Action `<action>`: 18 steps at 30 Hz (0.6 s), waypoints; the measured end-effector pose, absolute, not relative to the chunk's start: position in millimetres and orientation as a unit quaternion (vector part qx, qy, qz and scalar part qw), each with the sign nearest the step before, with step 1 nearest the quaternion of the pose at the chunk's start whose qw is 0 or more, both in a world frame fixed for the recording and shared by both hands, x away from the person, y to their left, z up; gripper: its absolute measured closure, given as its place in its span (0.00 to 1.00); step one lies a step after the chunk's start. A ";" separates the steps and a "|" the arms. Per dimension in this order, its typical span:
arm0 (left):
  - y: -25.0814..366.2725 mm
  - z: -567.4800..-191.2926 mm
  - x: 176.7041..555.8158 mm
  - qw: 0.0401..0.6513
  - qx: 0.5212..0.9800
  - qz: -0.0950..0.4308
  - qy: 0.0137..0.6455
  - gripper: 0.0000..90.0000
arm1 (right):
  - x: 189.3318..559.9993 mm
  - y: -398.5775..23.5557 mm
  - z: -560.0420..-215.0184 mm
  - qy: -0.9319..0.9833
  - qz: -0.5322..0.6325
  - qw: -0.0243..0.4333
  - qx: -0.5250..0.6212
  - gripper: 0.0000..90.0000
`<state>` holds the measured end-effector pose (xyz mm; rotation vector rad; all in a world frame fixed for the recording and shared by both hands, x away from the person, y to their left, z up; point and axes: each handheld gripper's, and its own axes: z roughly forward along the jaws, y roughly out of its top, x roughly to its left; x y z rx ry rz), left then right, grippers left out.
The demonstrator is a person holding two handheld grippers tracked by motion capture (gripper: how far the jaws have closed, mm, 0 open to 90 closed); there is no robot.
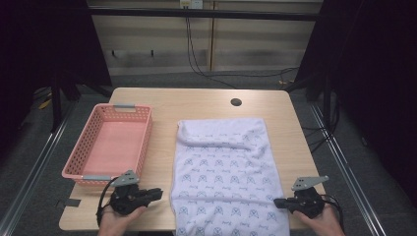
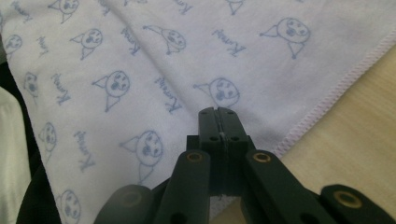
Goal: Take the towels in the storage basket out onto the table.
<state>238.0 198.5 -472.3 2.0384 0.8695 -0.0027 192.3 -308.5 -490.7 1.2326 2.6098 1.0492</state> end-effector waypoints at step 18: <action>150.1 -493.1 254.4 0.365 0.879 0.007 0.307 0.92 | 254.5 -280.4 -497.3 0.840 0.363 0.083 0.395 0.73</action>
